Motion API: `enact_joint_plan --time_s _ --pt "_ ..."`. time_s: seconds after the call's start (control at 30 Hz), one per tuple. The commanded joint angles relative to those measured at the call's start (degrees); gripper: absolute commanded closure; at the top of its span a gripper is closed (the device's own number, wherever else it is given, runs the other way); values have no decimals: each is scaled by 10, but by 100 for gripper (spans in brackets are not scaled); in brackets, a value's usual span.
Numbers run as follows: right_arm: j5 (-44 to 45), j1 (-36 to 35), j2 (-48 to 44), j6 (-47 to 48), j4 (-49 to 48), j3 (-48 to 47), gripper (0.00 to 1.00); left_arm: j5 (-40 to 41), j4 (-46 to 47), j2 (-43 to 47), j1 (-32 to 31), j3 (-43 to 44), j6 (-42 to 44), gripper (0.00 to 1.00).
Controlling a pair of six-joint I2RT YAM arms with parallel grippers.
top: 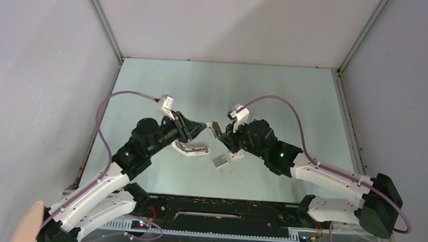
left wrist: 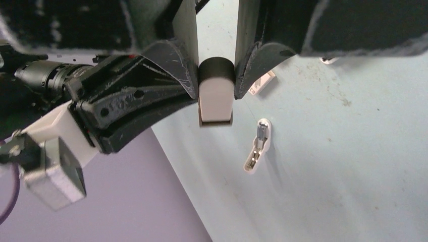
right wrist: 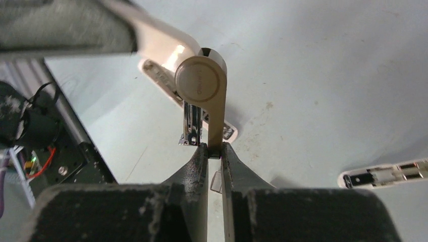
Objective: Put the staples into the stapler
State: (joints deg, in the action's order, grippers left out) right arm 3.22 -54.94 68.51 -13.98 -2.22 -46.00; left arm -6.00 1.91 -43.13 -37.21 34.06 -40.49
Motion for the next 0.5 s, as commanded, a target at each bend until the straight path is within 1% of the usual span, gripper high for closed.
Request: enact_joint_plan --time_s 0.0,0.13,0.2,0.33,0.37,0.47 --pt "-48 1 -27 55 43 8 100 58 -16 29 47 43 53 94" --pt "-112 -5 -36 68 56 8 100 58 -16 25 68 48 64 92" --pt "-143 -8 -39 72 59 8 100 73 -15 16 71 51 65 88" --pt "-197 -10 -42 71 58 8 100 65 -5 -10 72 49 52 77" --pt "-206 -10 -41 71 56 8 100 48 0 -18 72 48 48 74" --pt "-212 -8 -36 65 51 8 100 28 9 -38 72 49 39 62"
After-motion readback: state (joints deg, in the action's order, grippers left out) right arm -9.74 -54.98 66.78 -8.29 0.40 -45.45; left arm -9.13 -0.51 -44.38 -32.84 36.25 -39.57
